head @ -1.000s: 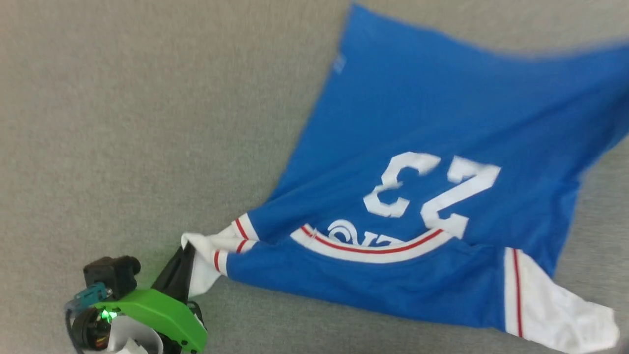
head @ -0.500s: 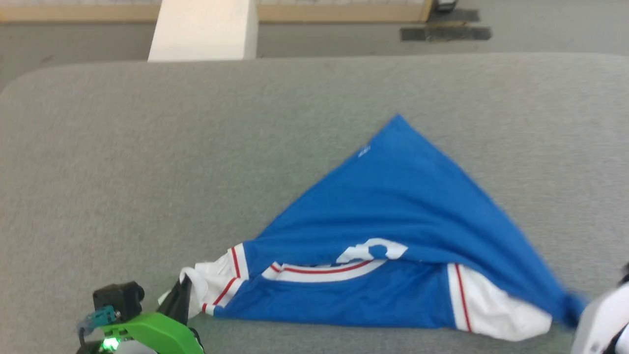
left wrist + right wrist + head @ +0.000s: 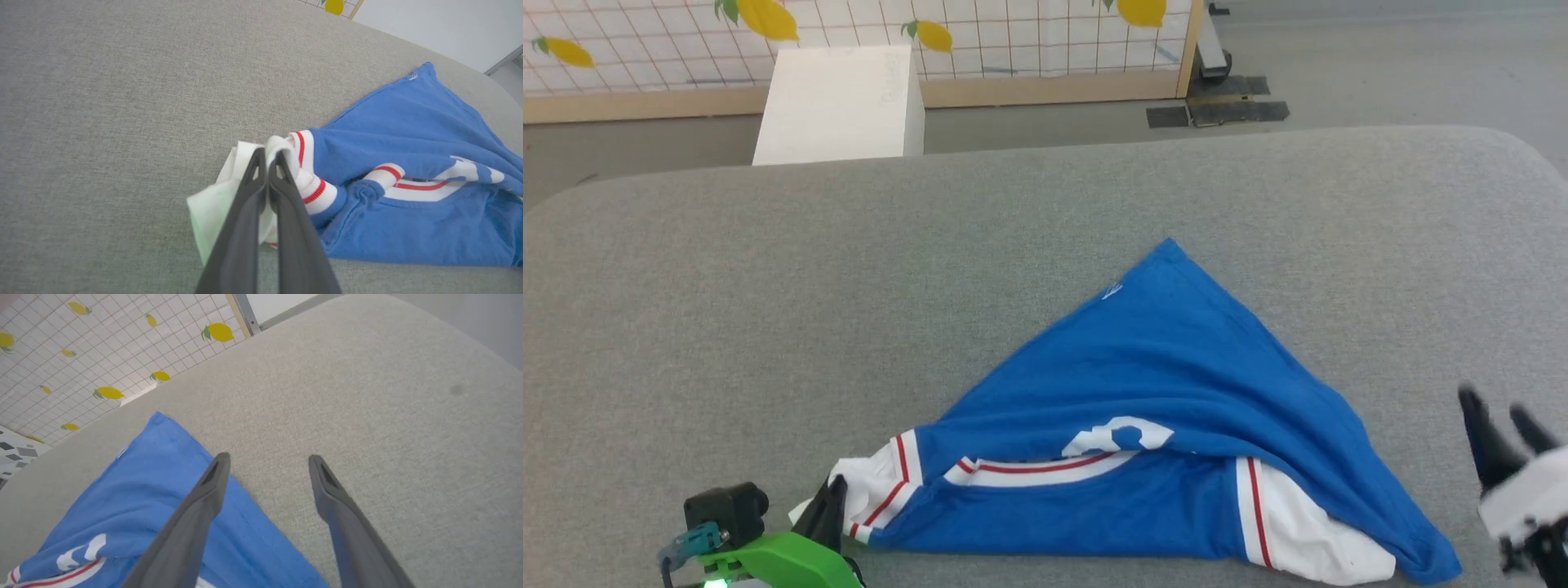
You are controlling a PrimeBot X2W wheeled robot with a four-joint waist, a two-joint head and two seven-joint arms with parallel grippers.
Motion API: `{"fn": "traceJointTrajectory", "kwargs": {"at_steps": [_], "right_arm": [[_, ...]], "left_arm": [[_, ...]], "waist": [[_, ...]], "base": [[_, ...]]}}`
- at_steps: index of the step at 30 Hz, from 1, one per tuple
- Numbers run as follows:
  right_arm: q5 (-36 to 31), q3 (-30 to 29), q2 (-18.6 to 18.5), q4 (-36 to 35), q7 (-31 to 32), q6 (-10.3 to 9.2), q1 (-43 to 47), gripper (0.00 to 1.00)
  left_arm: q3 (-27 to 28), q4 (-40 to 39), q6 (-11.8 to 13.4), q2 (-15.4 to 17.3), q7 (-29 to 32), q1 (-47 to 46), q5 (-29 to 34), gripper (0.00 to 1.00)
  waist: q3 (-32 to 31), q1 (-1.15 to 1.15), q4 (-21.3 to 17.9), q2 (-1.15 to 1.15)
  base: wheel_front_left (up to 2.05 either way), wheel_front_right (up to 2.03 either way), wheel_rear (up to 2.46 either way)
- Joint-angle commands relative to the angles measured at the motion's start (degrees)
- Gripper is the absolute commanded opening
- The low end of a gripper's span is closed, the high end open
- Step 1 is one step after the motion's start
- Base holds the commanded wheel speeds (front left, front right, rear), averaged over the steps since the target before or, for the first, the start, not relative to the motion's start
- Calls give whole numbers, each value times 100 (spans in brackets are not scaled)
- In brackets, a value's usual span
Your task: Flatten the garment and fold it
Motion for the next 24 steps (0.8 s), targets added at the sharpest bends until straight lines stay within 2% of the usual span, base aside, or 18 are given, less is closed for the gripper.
{"fn": "traceJointTrajectory", "kwargs": {"at_steps": [1, 5, 9, 18, 24], "right_arm": [[33, 98, 10, -82, -151, -8, -168, 100], [2, 471, -44, -162, -339, -8, -728, 100], [-250, 971, -133, 110, -4, -8, -1606, 100], [-1444, 1964, -370, 1515, 1591, -8, -3720, 100], [-2135, 2556, -592, 2450, 2681, -8, -4640, 100]], "left_arm": [[1, 11, 21, 7, -39, 69, -13, 0], [-6, -34, 25, 39, -28, 51, -5, 0], [-63, -164, 3, 65, 16, -101, 40, 0], [-249, -370, -158, 94, 108, -703, 164, 0], [-334, -446, -218, 52, 75, -951, 211, 0]], "waist": [[-19, 0, -3, 0], [62, 0, 55, 0], [383, 0, 251, 0], [1313, 0, 939, 0], [1775, 0, 1265, 0]], "base": [[0, 0, 0], [0, 0, 0], [0, 0, 0], [0, 0, 0], [0, 0, 0]]}}
